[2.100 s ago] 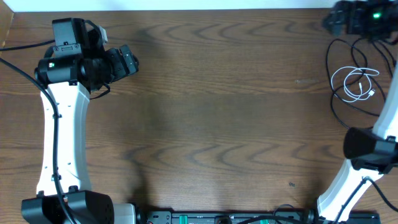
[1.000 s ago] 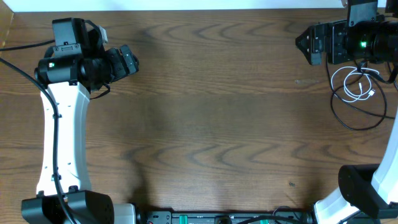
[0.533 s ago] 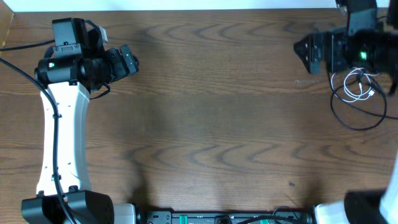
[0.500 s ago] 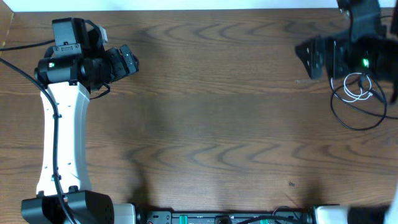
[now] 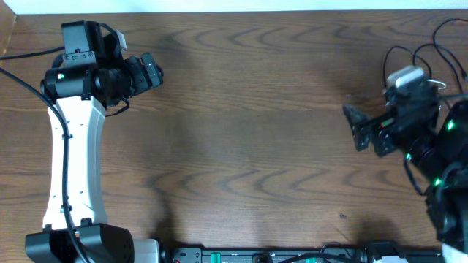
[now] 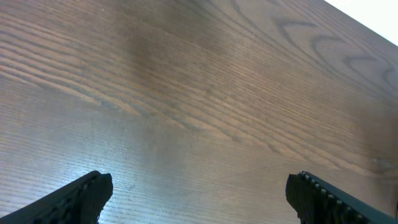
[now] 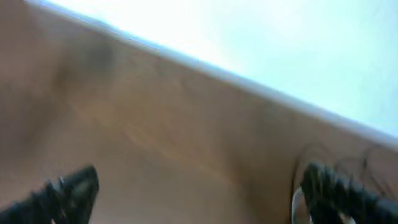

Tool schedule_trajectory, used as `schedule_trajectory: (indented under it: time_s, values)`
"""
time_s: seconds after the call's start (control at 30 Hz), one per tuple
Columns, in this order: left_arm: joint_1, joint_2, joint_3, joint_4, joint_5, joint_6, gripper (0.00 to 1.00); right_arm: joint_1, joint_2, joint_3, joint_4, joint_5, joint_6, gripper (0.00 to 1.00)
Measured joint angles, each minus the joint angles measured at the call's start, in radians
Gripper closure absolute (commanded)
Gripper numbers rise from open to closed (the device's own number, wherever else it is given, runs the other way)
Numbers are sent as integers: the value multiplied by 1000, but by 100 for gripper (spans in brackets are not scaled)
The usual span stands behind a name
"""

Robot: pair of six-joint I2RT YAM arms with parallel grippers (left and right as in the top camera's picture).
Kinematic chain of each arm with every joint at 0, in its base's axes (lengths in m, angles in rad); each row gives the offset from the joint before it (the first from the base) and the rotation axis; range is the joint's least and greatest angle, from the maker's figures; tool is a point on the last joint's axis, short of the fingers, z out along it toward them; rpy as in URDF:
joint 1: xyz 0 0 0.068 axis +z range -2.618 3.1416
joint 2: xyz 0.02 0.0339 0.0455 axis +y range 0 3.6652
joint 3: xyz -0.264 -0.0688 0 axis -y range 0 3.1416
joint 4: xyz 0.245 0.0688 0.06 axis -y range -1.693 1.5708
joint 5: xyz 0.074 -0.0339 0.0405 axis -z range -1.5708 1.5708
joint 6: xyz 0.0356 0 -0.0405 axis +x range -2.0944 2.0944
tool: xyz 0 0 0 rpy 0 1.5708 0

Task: Untangle cables

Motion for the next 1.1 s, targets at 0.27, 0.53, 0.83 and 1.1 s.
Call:
schedule_trajectory:
  time_s: [0.27,0.53,0.83,1.1]
  values:
    - [0,0,0,0,0,0,5,0,-236,-462,429,5,-37,1]
    - [0,0,0,0,0,0,5,-9,-484,-830,689,5,-56,1]
    - [0,0,0,1,0,0,5,-9,-729,-1061,781,5,-94,1]
    - [0,0,0,0,0,0,5,-9,-818,-1097,767,4,-105,1]
